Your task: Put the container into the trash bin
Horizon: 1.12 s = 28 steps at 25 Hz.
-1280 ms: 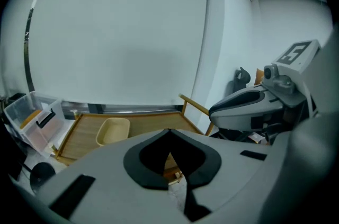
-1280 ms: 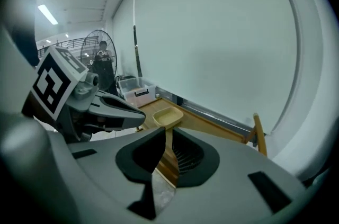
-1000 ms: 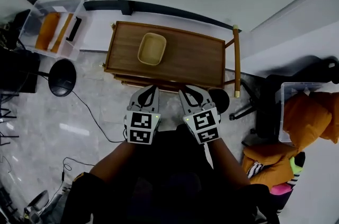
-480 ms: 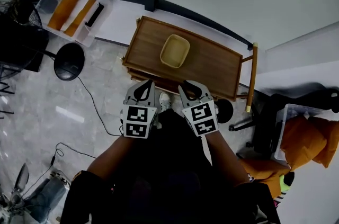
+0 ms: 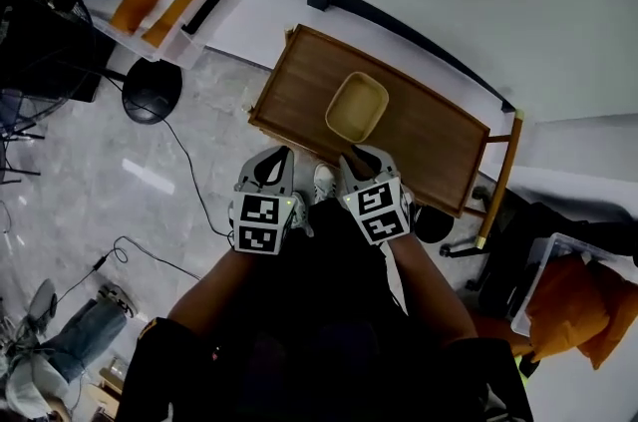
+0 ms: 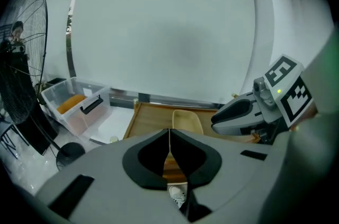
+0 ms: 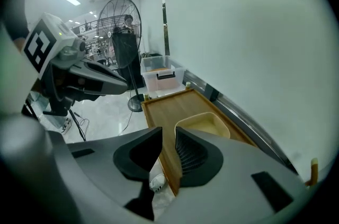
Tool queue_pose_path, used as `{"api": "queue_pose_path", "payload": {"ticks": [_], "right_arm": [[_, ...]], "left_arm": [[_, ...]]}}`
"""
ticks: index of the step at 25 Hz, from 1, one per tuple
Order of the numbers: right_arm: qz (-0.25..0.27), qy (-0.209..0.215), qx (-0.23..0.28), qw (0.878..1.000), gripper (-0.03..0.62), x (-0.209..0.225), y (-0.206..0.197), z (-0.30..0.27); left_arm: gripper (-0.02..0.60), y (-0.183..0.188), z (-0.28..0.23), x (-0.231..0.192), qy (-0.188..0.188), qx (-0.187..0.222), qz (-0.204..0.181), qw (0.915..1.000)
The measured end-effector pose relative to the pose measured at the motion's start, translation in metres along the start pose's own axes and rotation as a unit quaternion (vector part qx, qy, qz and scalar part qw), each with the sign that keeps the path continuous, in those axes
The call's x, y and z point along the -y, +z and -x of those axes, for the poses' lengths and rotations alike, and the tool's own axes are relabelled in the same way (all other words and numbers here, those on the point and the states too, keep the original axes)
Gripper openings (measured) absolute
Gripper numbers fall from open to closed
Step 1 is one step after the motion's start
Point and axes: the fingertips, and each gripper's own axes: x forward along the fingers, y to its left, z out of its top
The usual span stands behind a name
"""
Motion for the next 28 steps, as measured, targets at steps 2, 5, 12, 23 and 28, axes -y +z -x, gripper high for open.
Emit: {"api": "queue_pose_path", "payload": {"ticks": [2,5,12,23,28], "right_arm": [[0.01,0.01,-0.015,1.0,0.094,0.005,-0.003,-0.016],[0.019,0.021,-0.036,0.999,0.097,0.013,-0.009,-0.038],[0.046,0.046,-0.071,0.995,0.101,0.018,-0.019,-0.072],[0.08,0.085,-0.121,0.986,0.103,0.015,-0.037,-0.111],[0.091,0.09,-0.142,0.982,0.101,0.012,-0.044,-0.119]], "left_arm": [[0.011,-0.003,-0.012,-0.006,0.006,-0.01,0.006,0.9999],[0.011,-0.009,-0.027,-0.014,0.013,-0.026,0.013,0.9995],[0.012,-0.024,-0.051,-0.023,0.018,-0.064,0.022,0.9976],[0.043,-0.04,-0.08,-0.038,0.025,-0.098,0.027,0.9945],[0.043,-0.041,-0.082,-0.043,0.03,-0.101,0.028,0.994]]}}
